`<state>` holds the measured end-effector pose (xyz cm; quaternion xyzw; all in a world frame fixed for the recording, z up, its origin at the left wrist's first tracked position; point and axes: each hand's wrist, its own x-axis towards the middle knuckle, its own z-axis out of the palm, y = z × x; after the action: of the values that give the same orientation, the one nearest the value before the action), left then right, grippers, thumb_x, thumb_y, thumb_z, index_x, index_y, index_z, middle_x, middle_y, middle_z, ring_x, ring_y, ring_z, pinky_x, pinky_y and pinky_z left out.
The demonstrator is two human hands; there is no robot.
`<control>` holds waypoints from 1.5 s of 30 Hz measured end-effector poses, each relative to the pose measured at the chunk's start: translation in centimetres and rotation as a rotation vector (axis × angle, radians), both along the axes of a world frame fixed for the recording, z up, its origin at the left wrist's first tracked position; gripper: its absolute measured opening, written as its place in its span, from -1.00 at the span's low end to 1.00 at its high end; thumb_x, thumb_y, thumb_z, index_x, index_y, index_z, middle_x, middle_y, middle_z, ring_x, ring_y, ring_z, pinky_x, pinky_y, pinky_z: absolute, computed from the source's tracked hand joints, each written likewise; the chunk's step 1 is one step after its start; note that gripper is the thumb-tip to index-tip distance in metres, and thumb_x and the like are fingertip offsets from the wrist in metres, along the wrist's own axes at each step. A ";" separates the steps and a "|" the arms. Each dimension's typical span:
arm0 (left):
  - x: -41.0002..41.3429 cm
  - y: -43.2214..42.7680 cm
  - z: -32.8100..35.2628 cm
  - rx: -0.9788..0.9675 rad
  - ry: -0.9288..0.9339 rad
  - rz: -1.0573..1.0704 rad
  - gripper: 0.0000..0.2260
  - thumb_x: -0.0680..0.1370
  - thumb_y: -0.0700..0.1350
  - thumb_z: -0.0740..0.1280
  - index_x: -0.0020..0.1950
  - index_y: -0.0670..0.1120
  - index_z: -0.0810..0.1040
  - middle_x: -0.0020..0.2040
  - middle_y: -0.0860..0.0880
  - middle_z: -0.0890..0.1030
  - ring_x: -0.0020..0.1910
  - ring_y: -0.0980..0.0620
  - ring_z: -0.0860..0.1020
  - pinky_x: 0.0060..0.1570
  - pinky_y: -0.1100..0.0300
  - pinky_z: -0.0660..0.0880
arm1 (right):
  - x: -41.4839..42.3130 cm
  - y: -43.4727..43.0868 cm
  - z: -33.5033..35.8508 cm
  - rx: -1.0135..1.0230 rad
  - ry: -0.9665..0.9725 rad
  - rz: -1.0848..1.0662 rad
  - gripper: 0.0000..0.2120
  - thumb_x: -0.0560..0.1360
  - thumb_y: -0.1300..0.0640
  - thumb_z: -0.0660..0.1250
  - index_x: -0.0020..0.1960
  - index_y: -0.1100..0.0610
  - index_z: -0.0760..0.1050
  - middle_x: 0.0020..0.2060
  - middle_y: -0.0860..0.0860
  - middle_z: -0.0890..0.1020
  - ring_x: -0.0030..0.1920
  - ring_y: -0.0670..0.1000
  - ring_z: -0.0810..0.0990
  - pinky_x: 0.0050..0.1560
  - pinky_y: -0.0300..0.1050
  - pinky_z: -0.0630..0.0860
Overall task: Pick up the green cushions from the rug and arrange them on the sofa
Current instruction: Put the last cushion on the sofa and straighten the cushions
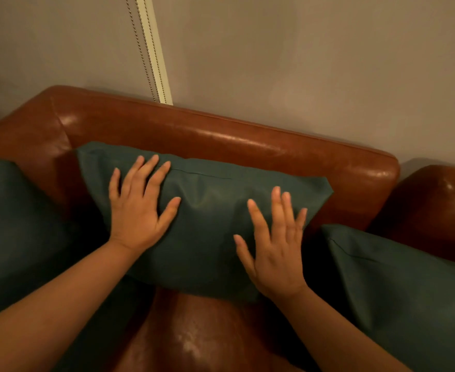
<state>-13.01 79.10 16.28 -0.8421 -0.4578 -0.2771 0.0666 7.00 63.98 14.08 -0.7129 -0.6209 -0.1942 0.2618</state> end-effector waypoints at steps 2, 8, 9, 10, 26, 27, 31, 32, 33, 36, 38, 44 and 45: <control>0.0 0.7 -0.3 0.014 0.013 0.011 -0.48 0.53 0.17 0.08 0.41 -0.06 0.35 0.40 -0.12 0.41 0.44 -0.11 0.26 0.44 -0.11 -0.02 | -0.3 1.6 0.0 -0.028 -0.092 0.033 -0.43 0.54 -0.20 0.15 0.44 0.10 0.26 0.48 0.21 0.21 0.50 0.17 0.10 0.43 0.34 -0.06; 1.2 2.8 -1.4 0.041 -0.004 0.019 -0.53 0.53 0.13 0.10 0.35 -0.06 0.44 0.31 -0.11 0.50 0.38 -0.10 0.35 0.43 -0.09 0.04 | 0.7 4.0 -1.0 0.024 -0.157 -0.038 -0.38 0.49 -0.28 0.17 0.38 0.11 0.39 0.35 0.13 0.47 0.39 0.09 0.37 0.42 0.28 0.10; 1.3 3.2 -1.6 0.043 -0.004 0.023 -0.53 0.53 0.13 0.11 0.34 -0.06 0.44 0.30 -0.11 0.51 0.38 -0.11 0.36 0.43 -0.09 0.05 | 0.8 4.5 -1.1 0.024 -0.162 -0.045 -0.38 0.49 -0.28 0.17 0.37 0.12 0.42 0.34 0.13 0.49 0.37 0.10 0.41 0.42 0.28 0.13; 1.5 3.6 -1.7 0.040 -0.001 0.025 -0.54 0.53 0.12 0.11 0.34 -0.07 0.45 0.30 -0.11 0.51 0.37 -0.11 0.36 0.43 -0.08 0.05 | 0.9 5.0 -1.1 0.014 -0.167 -0.052 -0.38 0.49 -0.29 0.16 0.36 0.13 0.44 0.32 0.14 0.50 0.35 0.12 0.44 0.40 0.27 0.15; 0.2 3.9 -0.6 0.036 0.135 -0.174 -0.47 0.50 0.20 0.12 0.38 -0.03 0.46 0.35 -0.08 0.50 0.35 -0.12 0.43 0.34 -0.05 0.22 | 1.3 7.5 2.3 -0.154 -0.119 -0.063 -0.35 0.43 -0.37 0.20 0.36 0.01 0.46 0.26 0.16 0.55 0.29 0.20 0.49 0.35 0.19 0.26; 0.0 4.3 -0.4 0.030 0.143 -0.158 -0.47 0.50 0.20 0.12 0.38 -0.04 0.45 0.35 -0.09 0.49 0.36 -0.13 0.42 0.34 -0.06 0.22 | 2.0 7.5 2.4 -0.161 -0.126 -0.079 -0.34 0.43 -0.38 0.18 0.35 0.03 0.47 0.23 0.15 0.57 0.28 0.19 0.51 0.34 0.20 0.28; -2.0 5.9 -0.1 0.028 0.146 -0.074 -0.44 0.50 0.21 0.11 0.41 -0.03 0.41 0.40 -0.10 0.44 0.42 -0.15 0.34 0.38 -0.11 0.15 | 4.2 6.7 2.5 -0.170 -0.164 -0.118 -0.32 0.47 -0.38 0.11 0.32 0.09 0.50 0.23 0.13 0.59 0.28 0.16 0.51 0.34 0.20 0.27; -2.6 6.5 -0.1 0.023 0.141 -0.049 -0.44 0.50 0.20 0.10 0.41 -0.04 0.42 0.40 -0.11 0.44 0.42 -0.15 0.34 0.39 -0.12 0.14 | 4.7 6.5 2.5 -0.167 -0.181 -0.116 -0.33 0.48 -0.37 0.10 0.32 0.10 0.50 0.23 0.12 0.58 0.28 0.15 0.51 0.34 0.19 0.27; -3.0 6.9 -0.1 0.020 0.141 -0.033 -0.45 0.50 0.20 0.10 0.39 -0.06 0.43 0.38 -0.12 0.46 0.41 -0.16 0.36 0.39 -0.12 0.14 | 5.1 6.5 2.3 -0.163 -0.198 -0.111 -0.33 0.48 -0.36 0.10 0.32 0.11 0.50 0.23 0.12 0.58 0.28 0.15 0.52 0.34 0.18 0.27; -2.7 8.1 -0.6 0.011 0.156 -0.015 -0.46 0.50 0.16 0.08 0.34 -0.11 0.48 0.32 -0.15 0.51 0.35 -0.18 0.42 0.39 -0.12 0.15 | 5.6 7.4 2.0 -0.144 -0.226 -0.111 -0.35 0.48 -0.35 0.13 0.27 0.13 0.54 0.16 0.14 0.62 0.20 0.15 0.57 0.28 0.15 0.31; -1.9 9.1 -0.8 0.004 0.159 0.002 -0.46 0.50 0.15 0.08 0.32 -0.14 0.48 0.30 -0.16 0.53 0.35 -0.18 0.43 0.38 -0.12 0.15 | 5.7 8.5 2.0 -0.150 -0.224 -0.129 -0.35 0.47 -0.34 0.13 0.24 0.15 0.56 0.11 0.16 0.63 0.16 0.16 0.60 0.25 0.15 0.30; -1.1 10.7 -0.7 -0.026 0.242 0.028 -0.45 0.52 0.17 0.03 0.36 -0.12 0.44 0.33 -0.16 0.49 0.38 -0.18 0.39 0.40 -0.14 0.08 | 5.6 9.7 2.2 -0.224 -0.171 -0.159 -0.33 0.47 -0.34 0.09 0.26 0.16 0.53 0.10 0.18 0.62 0.14 0.17 0.59 0.26 0.17 0.33; -1.1 10.5 -0.7 -0.029 0.251 0.038 -0.44 0.52 0.18 0.02 0.37 -0.12 0.43 0.35 -0.16 0.48 0.39 -0.19 0.37 0.41 -0.14 0.06 | 5.6 9.5 2.3 -0.239 -0.169 -0.161 -0.33 0.47 -0.33 0.09 0.27 0.17 0.52 0.11 0.18 0.62 0.15 0.18 0.58 0.26 0.19 0.35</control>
<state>-14.13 89.62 15.59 -0.8621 -0.4659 -0.1617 0.1166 12.61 73.46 16.38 -0.7676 -0.6001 -0.1986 0.1058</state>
